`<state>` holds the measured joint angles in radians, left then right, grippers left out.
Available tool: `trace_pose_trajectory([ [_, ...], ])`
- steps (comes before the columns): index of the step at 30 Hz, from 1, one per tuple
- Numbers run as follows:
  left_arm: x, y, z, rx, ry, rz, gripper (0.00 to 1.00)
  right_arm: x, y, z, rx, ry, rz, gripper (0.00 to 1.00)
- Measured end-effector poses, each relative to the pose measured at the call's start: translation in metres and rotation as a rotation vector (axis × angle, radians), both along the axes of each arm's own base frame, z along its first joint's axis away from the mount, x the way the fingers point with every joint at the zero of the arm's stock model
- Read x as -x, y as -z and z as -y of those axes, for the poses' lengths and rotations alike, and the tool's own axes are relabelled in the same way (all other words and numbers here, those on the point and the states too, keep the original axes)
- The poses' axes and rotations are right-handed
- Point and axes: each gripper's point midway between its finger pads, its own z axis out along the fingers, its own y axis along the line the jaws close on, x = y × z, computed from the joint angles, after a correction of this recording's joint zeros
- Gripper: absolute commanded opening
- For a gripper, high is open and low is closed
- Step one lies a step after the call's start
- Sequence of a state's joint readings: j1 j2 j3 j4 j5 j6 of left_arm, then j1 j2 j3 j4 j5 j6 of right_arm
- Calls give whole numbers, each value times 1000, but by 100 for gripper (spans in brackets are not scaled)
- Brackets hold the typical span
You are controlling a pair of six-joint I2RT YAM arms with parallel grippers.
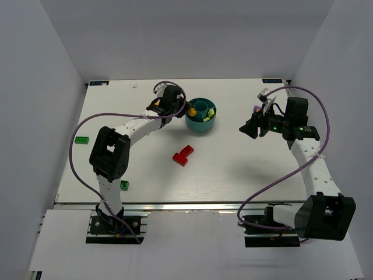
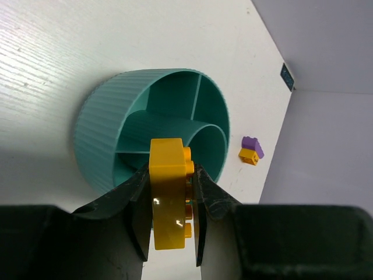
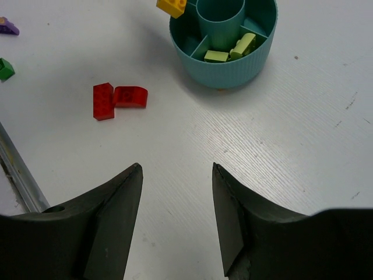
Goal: Sort the legos into containers by color
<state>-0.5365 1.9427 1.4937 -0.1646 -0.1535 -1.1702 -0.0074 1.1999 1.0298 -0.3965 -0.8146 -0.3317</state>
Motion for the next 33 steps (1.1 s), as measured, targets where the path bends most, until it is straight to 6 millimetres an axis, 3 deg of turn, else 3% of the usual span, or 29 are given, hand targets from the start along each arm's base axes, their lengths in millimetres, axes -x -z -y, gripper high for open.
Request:
trace_pose_trajectory([
  [4, 0, 11, -1, -13, -7, -21, 0, -2, 0, 4, -4, 15, -3, 56],
  [8, -2, 9, -2, -13, -14, -16, 2, -3, 1, 4, -6, 15, -9, 56],
  [15, -5, 9, -2, -14, -24, -13, 35, -3, 3, 5, -10, 14, -15, 56],
  [23, -9, 25, 3, -20, -25, -38, 59, -3, 2, 5, -16, 11, -15, 56],
  [29, -13, 15, 6, -22, -23, -18, 62, -2, 1, 5, -18, 9, -15, 56],
  [33, -15, 11, 5, -38, -27, -3, 59, -2, 1, 5, -19, 7, -14, 56],
])
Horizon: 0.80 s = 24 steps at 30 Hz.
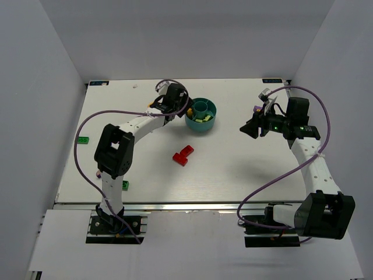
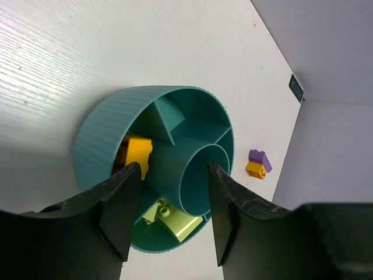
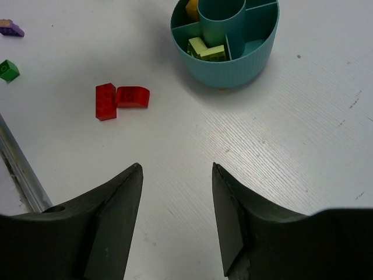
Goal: Sort the legos into containers by color
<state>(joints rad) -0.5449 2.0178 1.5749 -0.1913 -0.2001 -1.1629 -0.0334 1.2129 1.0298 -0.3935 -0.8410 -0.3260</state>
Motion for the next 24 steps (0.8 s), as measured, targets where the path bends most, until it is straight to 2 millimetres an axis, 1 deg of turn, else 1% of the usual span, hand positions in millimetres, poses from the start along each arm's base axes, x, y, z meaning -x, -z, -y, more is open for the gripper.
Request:
trace_pose_trajectory([
  [2, 1, -2, -2, -17, 2, 3, 54, 0, 0, 0, 3, -2, 4, 56],
  [3, 1, -5, -3, -25, 2, 8, 48, 0, 0, 0, 5, -4, 5, 56],
  [4, 2, -8, -5, -34, 1, 14, 44, 0, 1, 0, 8, -6, 7, 56],
  [5, 3, -13, -7, -46, 4, 24, 40, 1, 1, 0, 11, -8, 8, 56],
  [6, 4, -20, -9, -55, 6, 35, 30, 1, 2, 1, 13, -9, 8, 56],
  [8, 7, -40, -15, -74, 10, 75, 20, 2, 3, 1, 16, -12, 4, 56],
  [10, 14, -62, -22, -89, 17, 118, 14, 2, 3, 1, 21, -15, 8, 56],
  [11, 21, -74, -28, -103, 22, 144, 14, 2, 3, 1, 23, -16, 11, 56],
  [13, 33, -91, -40, -128, 26, 175, 15, 2, 4, 1, 25, -18, 13, 56],
  [15, 44, -99, -53, -155, 31, 197, 20, 1, 4, 1, 26, -19, 11, 55],
  [16, 51, -99, -60, -172, 36, 198, 28, 1, 5, 1, 26, -19, 9, 55],
  [17, 55, -96, -66, -188, 39, 192, 33, 0, 6, 1, 27, -20, 6, 55],
  [19, 58, -82, -81, -232, 44, 165, 48, -3, 7, 2, 29, -21, -3, 54],
  [20, 58, -73, -90, -258, 45, 143, 61, -4, 8, 2, 30, -22, -7, 54],
  [21, 57, -61, -102, -289, 46, 113, 66, -6, 8, 2, 32, -23, -11, 54],
  [24, 50, -31, -138, -365, 45, 23, 76, -11, 10, 2, 38, -25, -22, 55],
])
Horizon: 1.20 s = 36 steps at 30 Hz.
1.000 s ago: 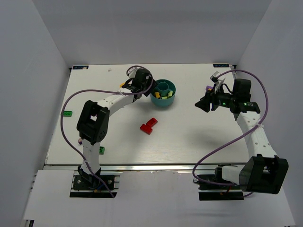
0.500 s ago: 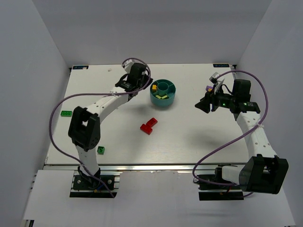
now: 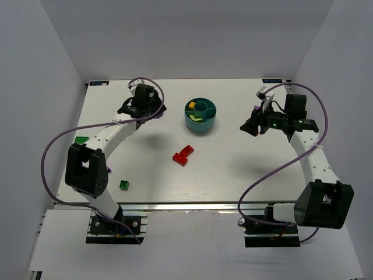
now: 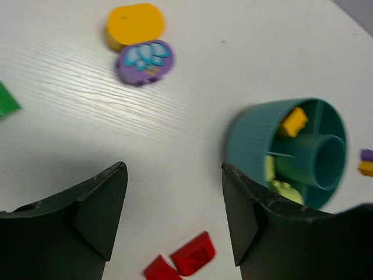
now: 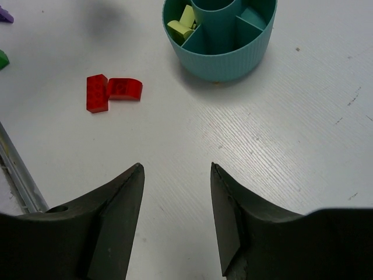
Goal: Sort the legos into containers by color
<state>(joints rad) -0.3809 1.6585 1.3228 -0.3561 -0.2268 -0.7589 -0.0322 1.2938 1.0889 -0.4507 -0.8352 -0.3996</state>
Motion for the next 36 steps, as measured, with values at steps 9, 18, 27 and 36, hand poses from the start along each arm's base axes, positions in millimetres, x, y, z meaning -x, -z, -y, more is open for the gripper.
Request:
trace_pose_trajectory([
  [9, -13, 54, -52, -135, 41, -165, 82, -29, 8, 8, 52, 64, -36, 82],
  [18, -15, 60, -52, -118, 73, -193, 85, -106, 52, 67, 273, 452, -130, 89],
  [27, -1, 41, -51, -38, 30, -144, 86, -188, 85, 105, 296, 790, -254, 82],
  [36, 3, -5, -53, 40, -27, -3, 86, -215, 132, 118, 317, 924, -359, 79],
])
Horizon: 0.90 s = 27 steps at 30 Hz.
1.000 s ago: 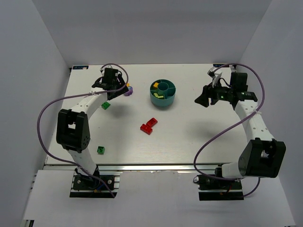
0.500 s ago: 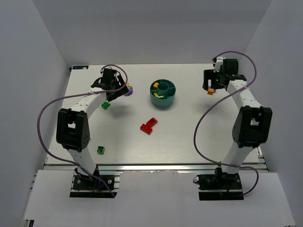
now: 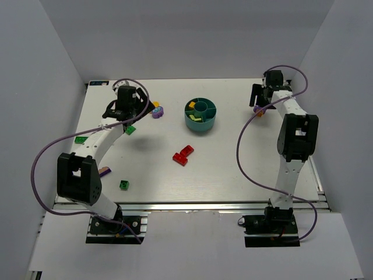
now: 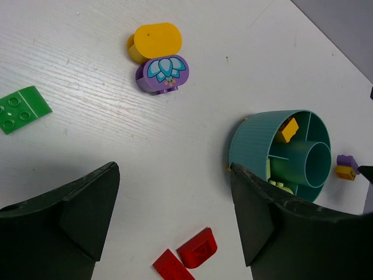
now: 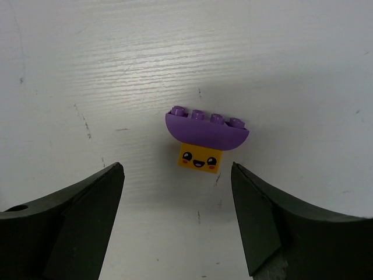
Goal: Sort the legos into containers by color
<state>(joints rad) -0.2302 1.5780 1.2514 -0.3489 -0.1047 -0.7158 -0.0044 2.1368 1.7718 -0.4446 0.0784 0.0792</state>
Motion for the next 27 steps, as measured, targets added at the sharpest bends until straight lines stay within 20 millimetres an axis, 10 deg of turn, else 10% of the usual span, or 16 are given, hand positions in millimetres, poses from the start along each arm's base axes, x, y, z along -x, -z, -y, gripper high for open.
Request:
trace_pose_trajectory([
  [27, 17, 3, -5, 87, -92, 5, 87, -12, 45, 12, -12, 95, -76, 63],
])
